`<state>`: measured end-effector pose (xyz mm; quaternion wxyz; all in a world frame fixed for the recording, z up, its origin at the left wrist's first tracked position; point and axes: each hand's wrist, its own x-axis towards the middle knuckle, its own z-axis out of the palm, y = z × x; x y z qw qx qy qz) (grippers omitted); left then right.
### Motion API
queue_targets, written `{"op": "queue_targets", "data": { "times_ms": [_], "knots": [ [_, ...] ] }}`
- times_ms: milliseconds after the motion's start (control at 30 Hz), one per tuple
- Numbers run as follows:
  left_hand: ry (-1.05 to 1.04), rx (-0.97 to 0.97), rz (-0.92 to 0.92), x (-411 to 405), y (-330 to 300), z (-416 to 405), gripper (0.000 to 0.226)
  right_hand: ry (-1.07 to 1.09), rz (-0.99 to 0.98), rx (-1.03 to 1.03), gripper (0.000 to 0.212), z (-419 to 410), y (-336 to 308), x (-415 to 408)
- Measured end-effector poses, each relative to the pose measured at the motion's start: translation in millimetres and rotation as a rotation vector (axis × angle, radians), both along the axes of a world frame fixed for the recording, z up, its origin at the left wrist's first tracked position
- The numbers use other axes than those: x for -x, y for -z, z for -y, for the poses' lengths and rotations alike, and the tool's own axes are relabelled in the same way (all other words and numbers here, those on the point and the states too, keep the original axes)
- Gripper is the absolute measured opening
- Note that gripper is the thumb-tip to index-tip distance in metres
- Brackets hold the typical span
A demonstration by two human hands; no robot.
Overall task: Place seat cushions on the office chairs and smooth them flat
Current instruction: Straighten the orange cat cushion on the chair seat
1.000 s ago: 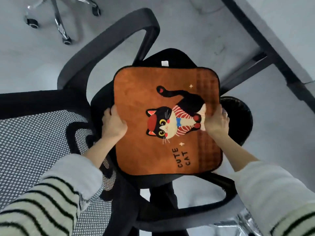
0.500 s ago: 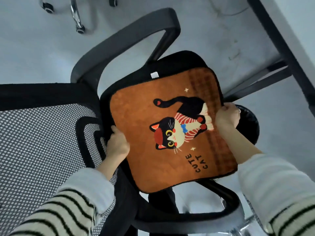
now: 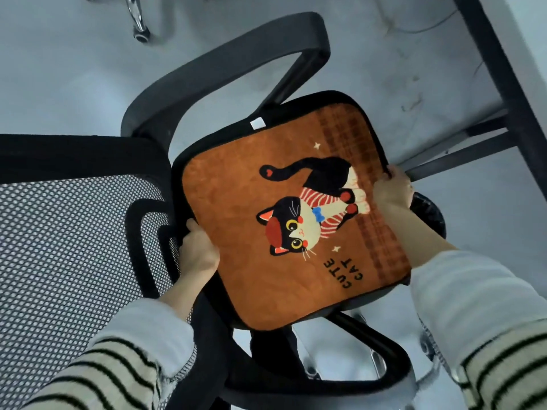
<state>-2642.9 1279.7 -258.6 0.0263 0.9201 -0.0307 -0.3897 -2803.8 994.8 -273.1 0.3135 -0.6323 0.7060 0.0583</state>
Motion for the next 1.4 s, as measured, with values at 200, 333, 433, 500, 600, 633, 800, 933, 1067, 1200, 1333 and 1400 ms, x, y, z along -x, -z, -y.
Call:
{"op": "queue_targets", "data": {
  "times_ms": [200, 333, 433, 500, 600, 633, 800, 933, 1067, 1200, 1333, 1400],
  "knots": [
    [-0.059, 0.017, 0.029, -3, 3, 5, 0.070, -0.200, -0.164, -0.123, 0.062, -16, 5, 31],
    [-0.074, 0.059, 0.010, 4, 5, 6, 0.085, -0.146, -0.194, -0.146, 0.063, -36, 4, 57],
    [-0.043, 0.075, -0.011, 17, 6, 3, 0.083, -0.126, -0.236, -0.146, 0.066, -53, 3, 78],
    [-0.064, 0.080, -0.018, 26, 6, 1, 0.082, -0.058, -0.273, -0.177, 0.068, -62, 4, 93],
    [-0.126, 0.091, -0.024, 34, 8, -3, 0.083, -0.017, -0.244, -0.226, 0.072, -72, 9, 108],
    [-0.130, 0.092, -0.021, 34, 9, -4, 0.081, -0.008, -0.217, -0.226, 0.072, -73, 11, 111],
    [-0.107, 0.112, 0.004, 28, 17, -13, 0.075, 0.033, -0.139, -0.231, 0.073, -71, 16, 114],
    [0.042, 0.057, -0.007, 37, 12, -13, 0.078, 0.006, -0.077, -0.221, 0.079, -80, 14, 124],
    [0.351, 0.025, 0.006, 56, 16, -21, 0.088, -0.014, -0.065, -0.277, 0.087, -101, 14, 133],
    [0.163, 0.097, -0.045, 74, 16, -24, 0.090, 0.010, -0.051, -0.278, 0.090, -116, 17, 136],
    [0.042, 0.122, 0.047, 67, 16, -15, 0.072, 0.082, -0.023, -0.249, 0.085, -113, 18, 134],
    [0.027, 0.114, 0.089, 58, 15, -13, 0.063, 0.092, -0.009, -0.238, 0.084, -114, 19, 131]
  ]
}}
